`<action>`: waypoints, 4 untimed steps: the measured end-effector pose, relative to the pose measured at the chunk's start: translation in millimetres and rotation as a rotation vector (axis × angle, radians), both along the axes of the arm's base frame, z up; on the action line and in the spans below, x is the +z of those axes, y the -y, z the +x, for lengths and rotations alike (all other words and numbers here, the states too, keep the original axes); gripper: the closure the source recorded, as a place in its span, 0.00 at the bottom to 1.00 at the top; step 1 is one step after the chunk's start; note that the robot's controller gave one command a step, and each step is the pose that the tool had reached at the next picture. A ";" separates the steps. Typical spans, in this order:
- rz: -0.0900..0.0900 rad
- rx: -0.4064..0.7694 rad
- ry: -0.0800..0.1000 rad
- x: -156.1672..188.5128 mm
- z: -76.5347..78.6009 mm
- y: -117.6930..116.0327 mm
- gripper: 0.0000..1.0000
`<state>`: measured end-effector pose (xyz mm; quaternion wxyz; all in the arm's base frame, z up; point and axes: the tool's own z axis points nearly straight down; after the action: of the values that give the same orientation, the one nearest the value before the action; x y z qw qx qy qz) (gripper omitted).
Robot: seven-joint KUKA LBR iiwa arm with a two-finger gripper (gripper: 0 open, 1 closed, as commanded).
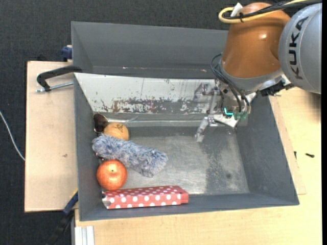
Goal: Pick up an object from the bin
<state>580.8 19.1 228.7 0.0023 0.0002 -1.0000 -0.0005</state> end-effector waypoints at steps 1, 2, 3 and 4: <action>0.000 0.000 0.008 4.4 1.5 0.0 0.00; -0.001 -0.069 0.000 -77.8 5.3 -46.6 0.00; 0.002 0.036 0.010 -71.4 9.0 -73.3 0.00; 0.000 0.131 0.006 -79.0 -13.9 -124.8 0.00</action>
Offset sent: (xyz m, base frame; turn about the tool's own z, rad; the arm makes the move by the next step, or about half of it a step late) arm 0.0127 0.0661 -0.1587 0.2251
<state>566.9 144.0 149.7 -0.0008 0.0658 -0.9978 -0.0005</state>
